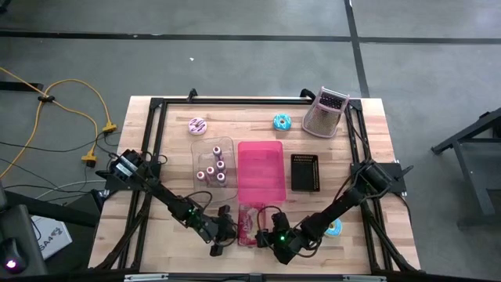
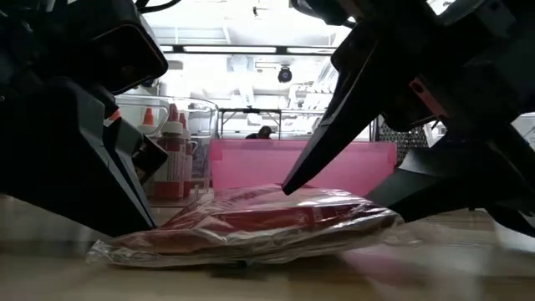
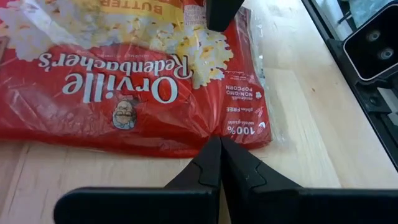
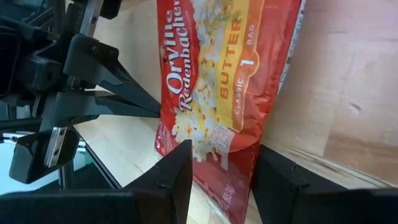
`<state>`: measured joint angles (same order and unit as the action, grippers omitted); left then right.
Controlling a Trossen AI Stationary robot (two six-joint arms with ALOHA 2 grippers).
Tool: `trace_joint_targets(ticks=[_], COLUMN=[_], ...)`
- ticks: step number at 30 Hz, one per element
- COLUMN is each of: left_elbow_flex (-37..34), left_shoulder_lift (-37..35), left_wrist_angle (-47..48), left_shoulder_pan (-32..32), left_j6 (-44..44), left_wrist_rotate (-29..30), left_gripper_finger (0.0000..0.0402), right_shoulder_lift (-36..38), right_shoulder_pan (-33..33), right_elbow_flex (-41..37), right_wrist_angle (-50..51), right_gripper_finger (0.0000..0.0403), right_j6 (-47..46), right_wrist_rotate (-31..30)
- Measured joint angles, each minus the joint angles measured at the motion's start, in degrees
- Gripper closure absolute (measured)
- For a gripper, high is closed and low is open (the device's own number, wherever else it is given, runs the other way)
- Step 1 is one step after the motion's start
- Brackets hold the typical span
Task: Pick & Place Food Item
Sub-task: Put the red popcorn pack into the pink bin
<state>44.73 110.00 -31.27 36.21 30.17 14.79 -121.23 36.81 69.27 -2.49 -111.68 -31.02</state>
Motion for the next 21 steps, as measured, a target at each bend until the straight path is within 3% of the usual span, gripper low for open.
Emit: trace_joint_targets(ticks=[14,21], left_elbow_flex=[0.0,0.0], left_shoulder_lift=[0.1,0.1], left_wrist_angle=[0.2,0.3], left_shoulder_pan=[-0.1,-0.1], left_j6=[-0.2,-0.2], left_wrist_rotate=[0.0,0.0], left_gripper_finger=[0.0401,0.0401], right_shoulder_lift=[-0.1,-0.1], right_shoulder_pan=[-0.6,-0.3], right_elbow_flex=[-0.1,0.0], right_wrist_angle=[-3.0,-3.4], right_gripper_finger=[0.0272,0.0323], right_j6=[3.9,4.1], right_wrist_rotate=[-0.3,-0.6])
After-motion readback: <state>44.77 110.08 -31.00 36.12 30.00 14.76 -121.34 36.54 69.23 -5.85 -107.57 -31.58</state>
